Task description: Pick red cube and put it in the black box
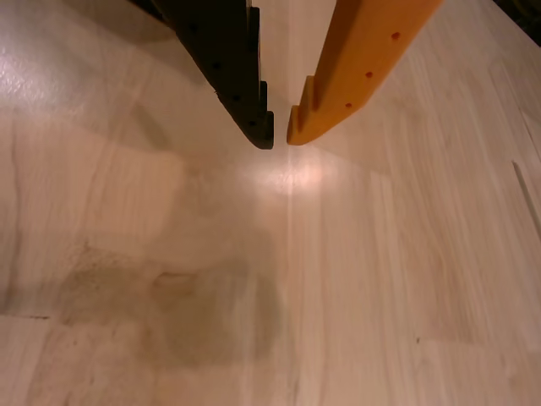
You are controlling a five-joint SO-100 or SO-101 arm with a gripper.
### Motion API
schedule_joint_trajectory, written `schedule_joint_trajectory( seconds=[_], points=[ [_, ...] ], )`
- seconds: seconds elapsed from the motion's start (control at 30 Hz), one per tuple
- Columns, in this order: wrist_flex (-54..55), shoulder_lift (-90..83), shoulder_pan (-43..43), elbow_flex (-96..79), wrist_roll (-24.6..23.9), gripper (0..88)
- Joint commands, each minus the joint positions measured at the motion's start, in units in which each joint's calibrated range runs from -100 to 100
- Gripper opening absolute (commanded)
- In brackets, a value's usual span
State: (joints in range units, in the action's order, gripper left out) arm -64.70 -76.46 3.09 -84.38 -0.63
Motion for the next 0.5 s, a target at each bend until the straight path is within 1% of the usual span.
schedule_joint_trajectory(
  seconds=[0.0, 0.17, 0.47],
  points=[
    [0.7, -3.3, 0.4, -1.6, -0.7, 0.9],
    [-0.2, -8.6, -0.2, -6.8, -0.7, 0.9],
    [-4.1, -14.5, -1.9, -7.7, -0.8, 1.0]
  ],
)
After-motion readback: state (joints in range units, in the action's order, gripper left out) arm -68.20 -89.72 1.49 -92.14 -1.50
